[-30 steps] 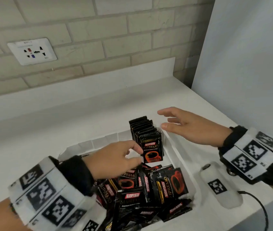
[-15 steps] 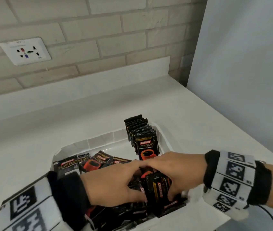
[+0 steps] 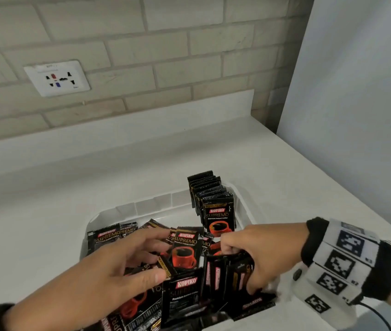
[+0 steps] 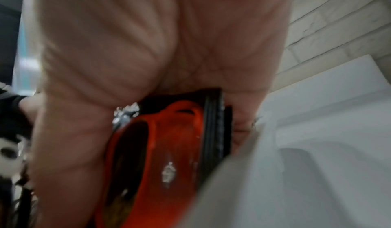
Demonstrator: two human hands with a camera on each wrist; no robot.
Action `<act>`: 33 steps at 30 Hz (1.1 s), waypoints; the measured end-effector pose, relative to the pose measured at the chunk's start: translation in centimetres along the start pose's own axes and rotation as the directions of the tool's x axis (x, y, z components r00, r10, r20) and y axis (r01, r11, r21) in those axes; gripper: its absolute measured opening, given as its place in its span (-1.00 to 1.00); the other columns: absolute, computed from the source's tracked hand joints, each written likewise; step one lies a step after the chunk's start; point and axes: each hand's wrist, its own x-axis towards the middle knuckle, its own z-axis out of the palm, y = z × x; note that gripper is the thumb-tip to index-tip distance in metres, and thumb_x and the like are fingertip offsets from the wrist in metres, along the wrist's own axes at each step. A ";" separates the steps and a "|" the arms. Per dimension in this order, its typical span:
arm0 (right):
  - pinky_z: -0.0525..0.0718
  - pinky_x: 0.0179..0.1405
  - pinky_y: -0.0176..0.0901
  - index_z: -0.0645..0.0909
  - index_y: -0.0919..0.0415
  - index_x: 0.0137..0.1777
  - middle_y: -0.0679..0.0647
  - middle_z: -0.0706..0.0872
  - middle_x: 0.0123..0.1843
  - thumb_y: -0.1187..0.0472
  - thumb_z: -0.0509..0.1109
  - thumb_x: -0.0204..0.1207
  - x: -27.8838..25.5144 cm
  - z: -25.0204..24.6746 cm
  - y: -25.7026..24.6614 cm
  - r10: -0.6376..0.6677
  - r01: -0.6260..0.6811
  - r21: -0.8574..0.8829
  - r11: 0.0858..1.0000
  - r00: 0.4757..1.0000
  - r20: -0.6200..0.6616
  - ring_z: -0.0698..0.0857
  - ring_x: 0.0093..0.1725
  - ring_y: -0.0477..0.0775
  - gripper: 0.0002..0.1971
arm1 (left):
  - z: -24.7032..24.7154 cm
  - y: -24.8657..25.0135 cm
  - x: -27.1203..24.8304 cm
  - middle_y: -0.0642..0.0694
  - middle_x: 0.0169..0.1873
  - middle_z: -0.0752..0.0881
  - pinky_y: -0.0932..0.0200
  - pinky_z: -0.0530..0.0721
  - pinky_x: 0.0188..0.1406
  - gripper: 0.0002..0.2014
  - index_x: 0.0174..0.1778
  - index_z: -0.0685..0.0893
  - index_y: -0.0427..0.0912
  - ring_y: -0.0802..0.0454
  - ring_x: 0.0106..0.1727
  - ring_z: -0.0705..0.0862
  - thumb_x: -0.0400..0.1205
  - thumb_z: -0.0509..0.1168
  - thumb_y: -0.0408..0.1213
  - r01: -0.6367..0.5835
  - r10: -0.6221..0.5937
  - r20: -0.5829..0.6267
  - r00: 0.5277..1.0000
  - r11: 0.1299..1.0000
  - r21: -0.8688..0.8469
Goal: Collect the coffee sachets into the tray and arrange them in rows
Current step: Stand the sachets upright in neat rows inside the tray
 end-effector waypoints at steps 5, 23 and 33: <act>0.63 -0.22 -0.33 0.43 -0.08 -0.04 -0.17 0.66 -0.15 0.25 0.61 0.29 -1.2 -1.5 -0.4 -0.007 0.039 0.301 0.953 0.995 -0.104 0.62 -0.28 -0.31 -0.57 | 0.7 -0.1 -1.0 0.45 0.11 0.65 0.55 0.55 0.07 -0.23 0.05 0.44 0.70 0.39 0.17 0.63 -0.15 0.36 0.57 -0.045 0.033 -0.086 0.996 0.990 -0.135; 0.56 -0.08 -0.59 0.36 0.04 0.37 -0.17 0.67 0.09 0.15 0.43 0.47 1.4 -0.4 -6.6 0.090 0.439 0.645 0.626 0.781 -0.619 0.65 0.03 -0.41 -0.50 | 4.4 5.4 3.9 -0.15 -0.06 0.82 0.08 0.77 -0.30 -0.49 0.16 0.64 -0.10 -0.05 -0.08 0.81 0.29 0.35 -0.02 -0.080 -0.136 -0.179 0.974 0.534 -0.842; 0.16 0.36 -0.20 -0.06 -0.33 0.48 -0.33 0.22 0.34 -0.56 -0.03 0.13 2.0 1.4 -5.6 0.075 0.143 0.228 0.963 0.670 -0.739 0.15 0.35 -0.31 -0.14 | 5.1 4.5 3.8 -0.43 -0.01 0.75 -0.15 0.79 -0.24 -0.49 0.16 0.67 -0.36 -0.26 -0.16 0.79 0.29 0.43 -0.25 -0.045 -0.125 -0.069 0.990 0.187 -0.981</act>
